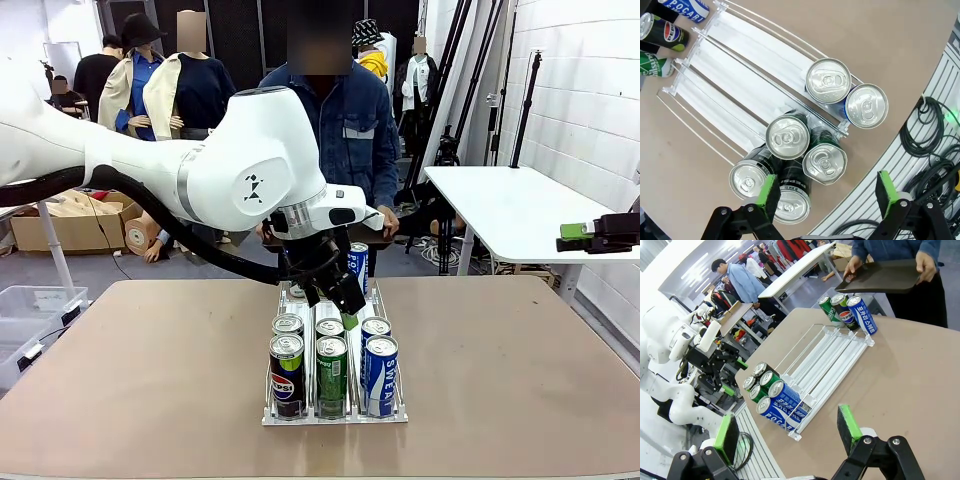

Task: Retrieve and hand over the desired beverage to the person.
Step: Pick up a can of the same type that the person held from the Automatic Can Dispenser.

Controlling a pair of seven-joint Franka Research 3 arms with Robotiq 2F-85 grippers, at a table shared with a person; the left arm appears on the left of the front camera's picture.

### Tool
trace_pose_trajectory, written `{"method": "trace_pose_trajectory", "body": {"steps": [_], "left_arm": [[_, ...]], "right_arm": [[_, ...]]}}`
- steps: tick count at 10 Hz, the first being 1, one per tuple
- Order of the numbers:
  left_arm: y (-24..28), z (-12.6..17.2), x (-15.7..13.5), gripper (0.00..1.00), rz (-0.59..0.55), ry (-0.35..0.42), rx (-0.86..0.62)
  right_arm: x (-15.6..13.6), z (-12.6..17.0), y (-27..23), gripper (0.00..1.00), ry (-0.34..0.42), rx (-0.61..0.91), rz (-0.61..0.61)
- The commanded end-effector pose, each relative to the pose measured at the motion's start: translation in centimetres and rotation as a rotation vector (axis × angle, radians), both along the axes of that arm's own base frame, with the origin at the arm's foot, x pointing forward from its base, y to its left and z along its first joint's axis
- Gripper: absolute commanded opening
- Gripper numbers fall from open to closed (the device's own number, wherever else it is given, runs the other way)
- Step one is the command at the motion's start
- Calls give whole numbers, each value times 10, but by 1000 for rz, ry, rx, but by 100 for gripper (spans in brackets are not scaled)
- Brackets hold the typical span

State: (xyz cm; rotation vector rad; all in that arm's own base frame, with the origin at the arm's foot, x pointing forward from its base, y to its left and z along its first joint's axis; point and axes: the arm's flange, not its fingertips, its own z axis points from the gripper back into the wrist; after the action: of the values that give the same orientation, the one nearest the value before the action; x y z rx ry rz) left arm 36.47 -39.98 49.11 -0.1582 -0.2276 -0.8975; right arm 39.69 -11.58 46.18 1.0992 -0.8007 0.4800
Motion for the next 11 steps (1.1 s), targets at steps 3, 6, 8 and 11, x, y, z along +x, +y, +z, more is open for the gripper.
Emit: {"method": "trace_pose_trajectory", "body": {"steps": [3, 6, 8, 11], "left_arm": [[0, 0, 0, 100, 0, 0, 0], [-15, 1, -10, 100, 47, 46, 84], [-21, 3, -18, 100, 102, 23, 137], [-29, -1, -23, 100, 167, 35, 133]], "right_arm": [[-1, 0, 0, 100, 6, -1, 6], [-1, 0, 0, 100, 6, -1, 6], [-1, 0, 0, 100, 6, -1, 6], [-1, 0, 0, 100, 6, -1, 6]]}}
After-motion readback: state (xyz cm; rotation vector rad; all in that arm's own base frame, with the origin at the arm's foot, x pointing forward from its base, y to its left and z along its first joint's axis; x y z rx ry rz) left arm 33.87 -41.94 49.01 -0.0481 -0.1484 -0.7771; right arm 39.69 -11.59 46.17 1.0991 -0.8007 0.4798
